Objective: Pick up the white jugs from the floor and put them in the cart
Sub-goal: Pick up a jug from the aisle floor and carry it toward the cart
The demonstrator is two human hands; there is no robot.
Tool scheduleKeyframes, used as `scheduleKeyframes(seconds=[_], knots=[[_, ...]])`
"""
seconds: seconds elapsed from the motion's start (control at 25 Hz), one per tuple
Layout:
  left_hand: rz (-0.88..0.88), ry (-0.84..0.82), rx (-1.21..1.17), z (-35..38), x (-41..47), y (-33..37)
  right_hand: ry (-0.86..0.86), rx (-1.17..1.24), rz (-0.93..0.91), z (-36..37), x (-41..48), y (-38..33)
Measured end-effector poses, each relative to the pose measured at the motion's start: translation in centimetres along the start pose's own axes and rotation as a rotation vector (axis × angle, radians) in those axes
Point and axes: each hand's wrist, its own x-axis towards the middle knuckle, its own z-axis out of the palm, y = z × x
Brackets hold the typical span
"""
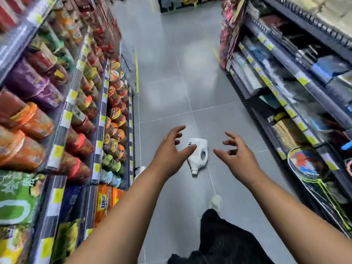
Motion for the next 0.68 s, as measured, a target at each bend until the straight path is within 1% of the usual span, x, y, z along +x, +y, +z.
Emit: scheduleKeyframes(seconds=[0.2, 0.32, 0.44, 0.52, 0.68], knots=[[-0.039, -0.016, 0.068, -1.2, 11.3, 0.1, -0.045, -0.030, 0.034, 1.3, 11.4, -1.3], [-0.061, -0.068, 0.095, -1.4, 17.4, -0.3, -0.017, -0.032, 0.092, 2.4, 16.5, -0.8], [-0.053, -0.124, 0.108, -1.2, 23.6, -2.2, 0.040, -0.013, 0.169, 4.2, 21.1, 0.7], [-0.043, -0.172, 0.128, -0.7, 27.9, -4.3, 0.105, -0.004, 0.222, 6.1, 23.8, 2.3], [-0.035, -0.230, 0.089, 2.5, 36.5, -9.2, 0.257, -0.015, 0.346, 10.8, 28.5, 6.9]])
